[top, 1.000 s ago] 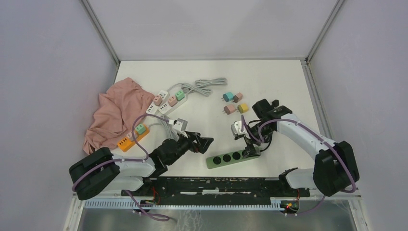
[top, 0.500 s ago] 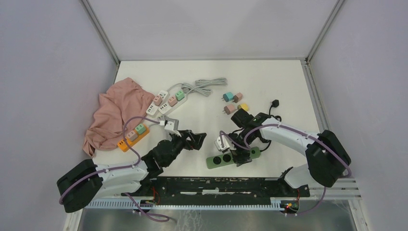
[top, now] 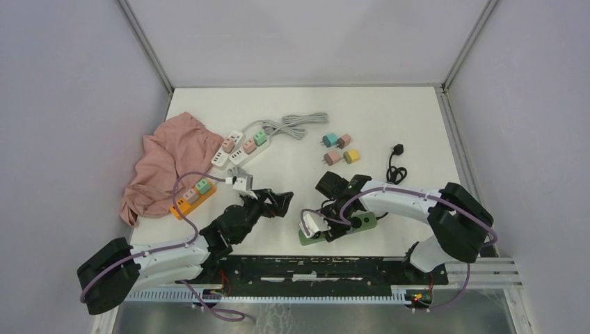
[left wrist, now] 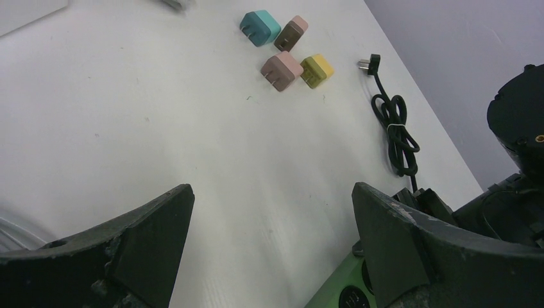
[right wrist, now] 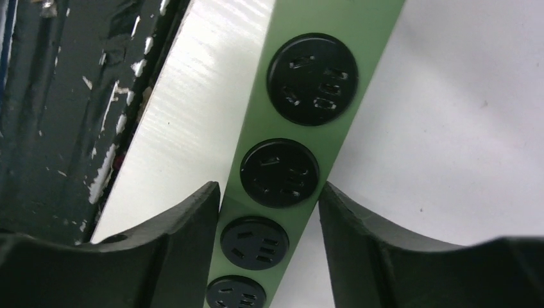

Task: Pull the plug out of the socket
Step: Pick up the socket from the center of the board.

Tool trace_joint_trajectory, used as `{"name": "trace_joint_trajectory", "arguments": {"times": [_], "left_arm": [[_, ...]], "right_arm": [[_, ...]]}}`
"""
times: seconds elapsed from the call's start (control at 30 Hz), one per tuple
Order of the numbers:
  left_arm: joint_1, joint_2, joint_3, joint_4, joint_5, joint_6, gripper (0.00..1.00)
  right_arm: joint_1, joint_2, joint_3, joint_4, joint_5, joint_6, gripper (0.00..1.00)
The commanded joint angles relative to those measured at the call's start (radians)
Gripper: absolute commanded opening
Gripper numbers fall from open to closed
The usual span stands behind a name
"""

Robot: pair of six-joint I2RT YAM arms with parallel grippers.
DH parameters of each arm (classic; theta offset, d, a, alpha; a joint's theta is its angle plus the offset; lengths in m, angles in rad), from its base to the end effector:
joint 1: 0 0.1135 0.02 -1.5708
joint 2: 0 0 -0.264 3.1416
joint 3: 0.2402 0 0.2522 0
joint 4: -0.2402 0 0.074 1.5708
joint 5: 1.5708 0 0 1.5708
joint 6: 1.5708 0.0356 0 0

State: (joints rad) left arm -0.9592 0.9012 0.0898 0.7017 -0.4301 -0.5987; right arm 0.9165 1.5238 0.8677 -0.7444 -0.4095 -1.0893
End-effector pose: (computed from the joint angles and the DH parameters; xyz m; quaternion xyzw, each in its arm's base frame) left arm 0.1121 -0.1340 0.1725 -0.0096 0.7414 -0.3449 0.5756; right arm 0.1448 0.2121 0.1702 -0.8317 0.5101 0.1946 0.1004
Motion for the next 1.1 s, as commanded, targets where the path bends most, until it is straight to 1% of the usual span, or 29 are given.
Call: {"name": "trace_joint_trajectory", "arguments": {"times": [0.0,0.07,0.1,0.13,0.17,0.2,0.33,0.43,0.5,0.77,1.07], "left_arm": [[0.005,-0.034,-0.009,0.002,-0.051,-0.006,1.00],[0.006,-0.040,-0.013,0.001,-0.053,-0.006,1.00],[0.004,-0.042,-0.014,0.001,-0.054,-0.006,1.00],[0.006,-0.043,-0.013,0.000,-0.053,-0.005,1.00],[0.005,-0.046,-0.013,-0.002,-0.052,-0.005,1.00],[0.006,-0.049,-0.013,-0.003,-0.053,-0.004,1.00],[0.006,-0.059,-0.015,-0.011,-0.055,-0.003,1.00],[0.005,-0.070,-0.016,-0.016,-0.056,-0.001,1.00],[0.006,-0.074,-0.018,-0.018,-0.058,0.000,1.00],[0.006,-0.079,-0.021,-0.018,-0.058,0.000,1.00],[0.006,-0.092,-0.040,-0.012,-0.051,-0.010,1.00]], "right_arm": [[0.008,0.007,0.019,0.010,0.041,0.011,0.53],[0.008,0.008,0.018,0.014,0.044,0.016,0.45],[0.008,0.009,0.020,0.015,0.046,0.022,0.38],[0.008,0.010,0.026,0.013,0.048,0.027,0.35],[0.008,0.011,0.032,0.010,0.053,0.033,0.27],[0.008,0.012,0.040,0.008,0.059,0.045,0.22],[-0.004,0.012,0.067,-0.015,0.043,0.067,0.09],[-0.042,0.001,0.085,-0.049,0.005,0.068,0.02],[-0.080,-0.012,0.097,-0.068,-0.037,0.068,0.00],[-0.263,-0.106,0.109,-0.110,-0.191,0.069,0.00],[-0.479,-0.199,0.109,-0.096,-0.258,0.106,0.00]]}}
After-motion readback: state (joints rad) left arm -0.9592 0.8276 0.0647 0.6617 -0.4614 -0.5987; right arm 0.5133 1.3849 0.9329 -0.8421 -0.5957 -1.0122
